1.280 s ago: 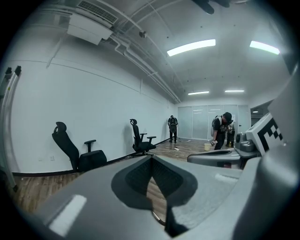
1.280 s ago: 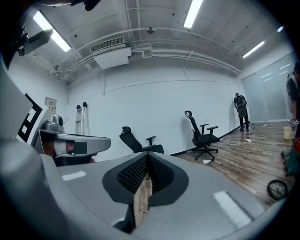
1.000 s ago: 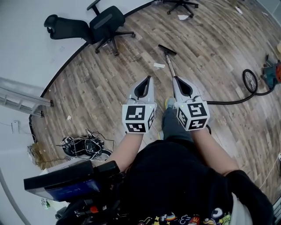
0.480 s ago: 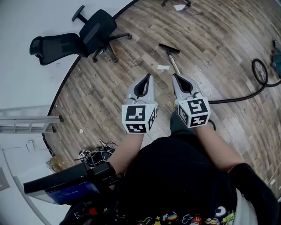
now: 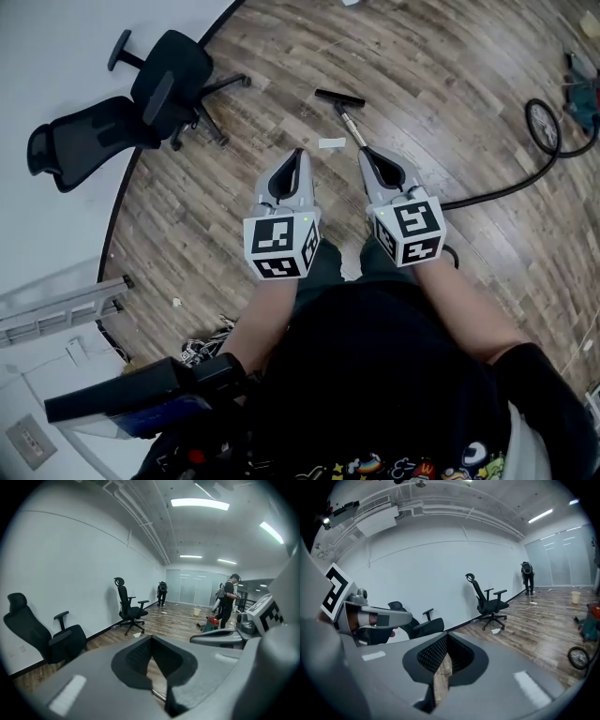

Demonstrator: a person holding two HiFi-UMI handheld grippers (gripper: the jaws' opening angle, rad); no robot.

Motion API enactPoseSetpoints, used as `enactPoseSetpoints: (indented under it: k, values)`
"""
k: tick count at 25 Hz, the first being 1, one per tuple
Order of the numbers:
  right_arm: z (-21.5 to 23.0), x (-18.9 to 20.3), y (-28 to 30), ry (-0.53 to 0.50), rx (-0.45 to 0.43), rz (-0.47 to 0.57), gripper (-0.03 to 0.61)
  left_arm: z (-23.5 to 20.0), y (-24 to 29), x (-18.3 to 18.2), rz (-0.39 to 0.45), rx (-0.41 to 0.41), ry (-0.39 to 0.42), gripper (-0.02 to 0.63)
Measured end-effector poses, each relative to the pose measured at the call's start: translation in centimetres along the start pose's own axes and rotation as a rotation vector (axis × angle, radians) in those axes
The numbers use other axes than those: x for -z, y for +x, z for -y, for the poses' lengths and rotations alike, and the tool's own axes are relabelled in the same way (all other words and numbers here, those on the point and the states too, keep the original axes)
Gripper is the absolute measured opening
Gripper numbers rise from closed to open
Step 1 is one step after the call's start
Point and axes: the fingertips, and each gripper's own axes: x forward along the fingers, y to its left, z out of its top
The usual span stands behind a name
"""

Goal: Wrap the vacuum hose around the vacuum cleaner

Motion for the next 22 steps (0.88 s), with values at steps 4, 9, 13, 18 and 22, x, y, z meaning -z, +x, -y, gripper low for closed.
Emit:
enactPoseSetpoints:
  k: [4,9,13,18,22]
  values:
    - [0.3,-0.9,1.5,0.003,0.096,0.008,0.02,-2.0,2.2,-0.9,0.006,0.097,0.023,0.001]
    - [-1.8,-1.2,4.1,0.034,0.241,0.02,0.02,-5.2,3.8,-1.1,0.005,0.242,0.045,0.001]
    - [-4.4,-1.0,6.4,0.055,0.333,0.012,0.02,-7.1,5.0,-0.9,-0.008,0.365,0.056,0.001]
    - [-5.7,0.5,7.4,0.064,0.381,-0.027,0.021,-6.7,5.8,1.2,-0.059,0.456,0.05,0.001]
    - [-4.2,2.7,7.4,0.075,0.391,-0.057,0.021,-5.1,7.0,2.7,-0.08,0.482,0.061,0.001]
